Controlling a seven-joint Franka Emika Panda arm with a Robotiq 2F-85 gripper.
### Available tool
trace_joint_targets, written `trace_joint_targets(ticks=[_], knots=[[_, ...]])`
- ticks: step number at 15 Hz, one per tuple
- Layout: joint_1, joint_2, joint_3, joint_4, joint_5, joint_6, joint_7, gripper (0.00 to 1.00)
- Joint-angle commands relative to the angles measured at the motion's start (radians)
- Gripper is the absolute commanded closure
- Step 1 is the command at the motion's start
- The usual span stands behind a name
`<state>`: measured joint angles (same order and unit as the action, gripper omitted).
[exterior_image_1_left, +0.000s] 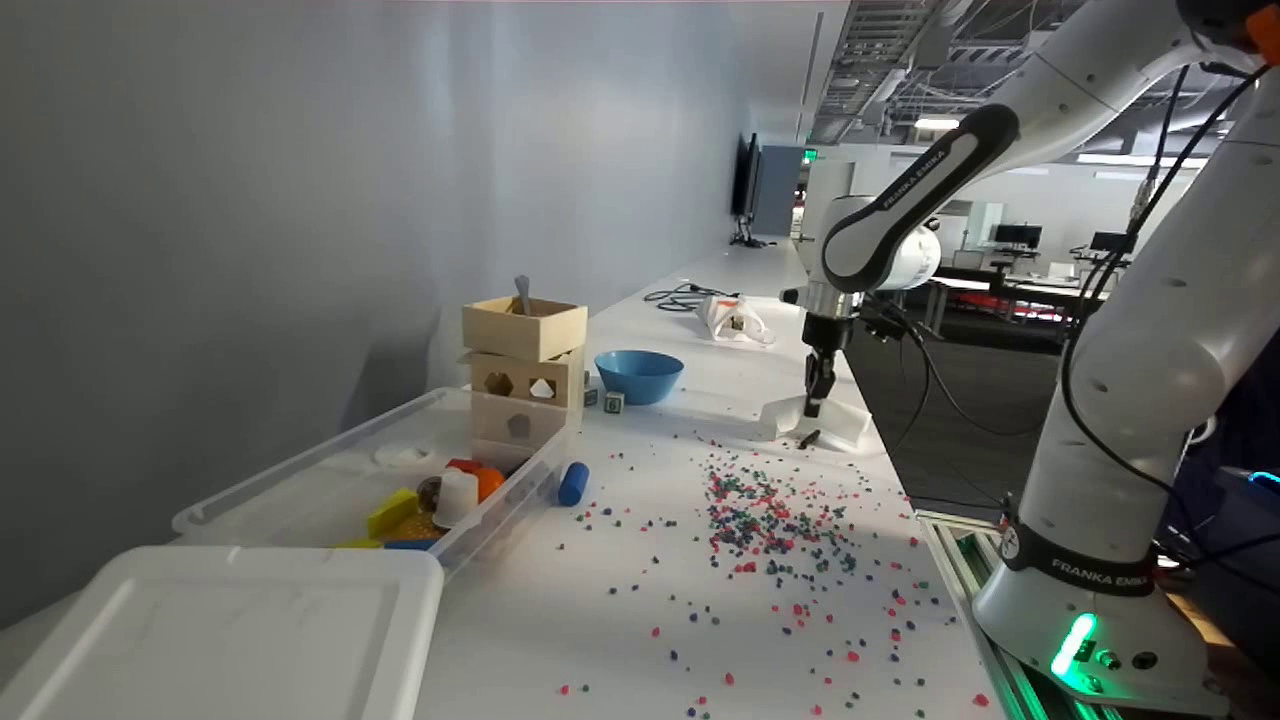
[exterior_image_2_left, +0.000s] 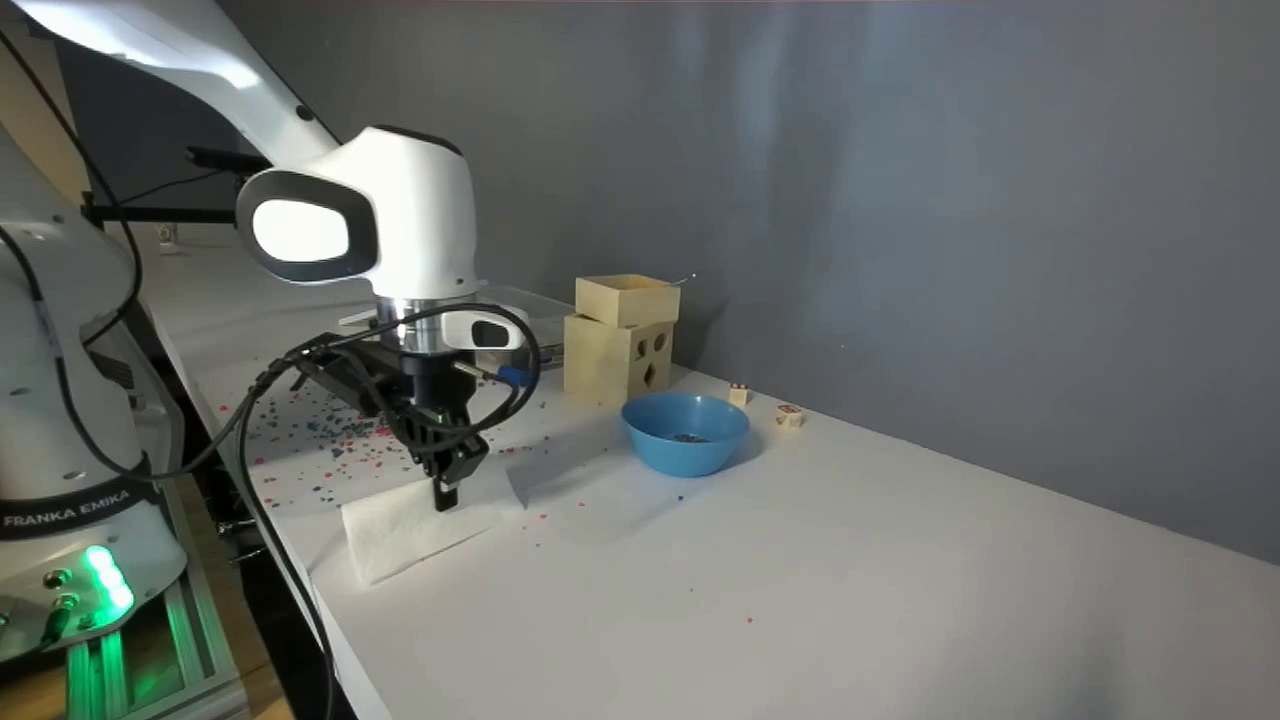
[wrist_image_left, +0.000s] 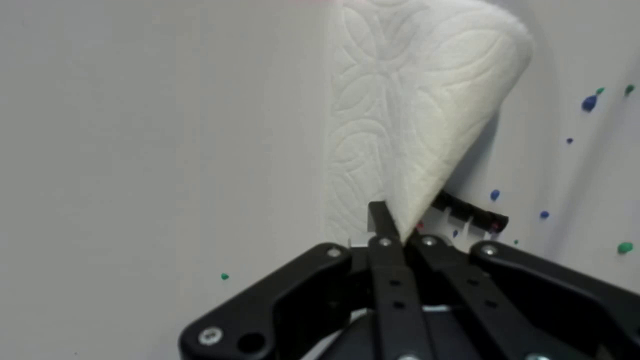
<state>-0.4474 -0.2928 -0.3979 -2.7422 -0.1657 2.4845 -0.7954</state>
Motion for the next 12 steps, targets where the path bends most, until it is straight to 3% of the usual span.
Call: trace_joint_targets(ticks=[1,6,12], knots=[[0.048,-0.006,0.011,0.001,0.003,0.001,0.06,1.0],[0.125,-0.005,0.072,0.0,0.015,0.001,0.228,1.0],[0.159,-0.002,0.058,0.001,0.013,-0.002,0.219,0.98]])
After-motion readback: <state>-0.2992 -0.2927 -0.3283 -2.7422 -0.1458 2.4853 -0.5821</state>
